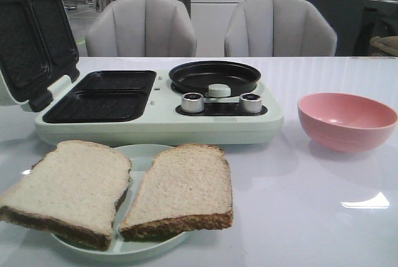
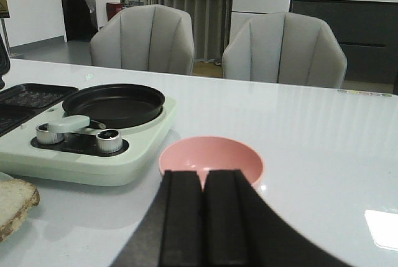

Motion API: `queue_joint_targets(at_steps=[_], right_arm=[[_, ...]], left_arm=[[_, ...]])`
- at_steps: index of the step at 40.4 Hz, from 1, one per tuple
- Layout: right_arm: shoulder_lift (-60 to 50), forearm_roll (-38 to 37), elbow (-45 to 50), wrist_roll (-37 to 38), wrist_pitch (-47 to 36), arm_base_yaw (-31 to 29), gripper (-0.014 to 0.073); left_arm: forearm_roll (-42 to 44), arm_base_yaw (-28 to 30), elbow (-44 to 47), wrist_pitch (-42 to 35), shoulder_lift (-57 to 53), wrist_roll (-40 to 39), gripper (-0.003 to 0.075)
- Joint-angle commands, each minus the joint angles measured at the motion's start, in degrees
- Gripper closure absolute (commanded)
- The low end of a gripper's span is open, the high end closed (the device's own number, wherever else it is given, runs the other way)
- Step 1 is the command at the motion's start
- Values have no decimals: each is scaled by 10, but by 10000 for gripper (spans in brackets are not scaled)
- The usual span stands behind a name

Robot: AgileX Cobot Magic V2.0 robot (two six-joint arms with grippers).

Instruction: Make breakfast with bread and shrimp

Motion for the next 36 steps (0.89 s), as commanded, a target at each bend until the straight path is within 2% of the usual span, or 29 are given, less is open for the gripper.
queue_joint_targets(at_steps=[1,11,20,24,29,36], right_arm=[[-11,-7,-2,-2,-53,2,627],[-11,-7,-2,-2,-53,2,627],[-11,-7,-2,-2,-53,2,627],[-11,-7,-2,-2,-53,2,627],[-11,-7,-2,-2,-53,2,627],[-11,-7,-2,-2,-53,2,627]], left_arm=[[-4,1,18,-48,-12,0,688],[-4,1,18,-61,-12,0,688],[-4,1,9,-193,-12,0,688],[-5,1,-33,-198,-10,-18,688],[-5,1,-124,-127,14,-29,688],[-11,1,-264,78,99,-29,688]])
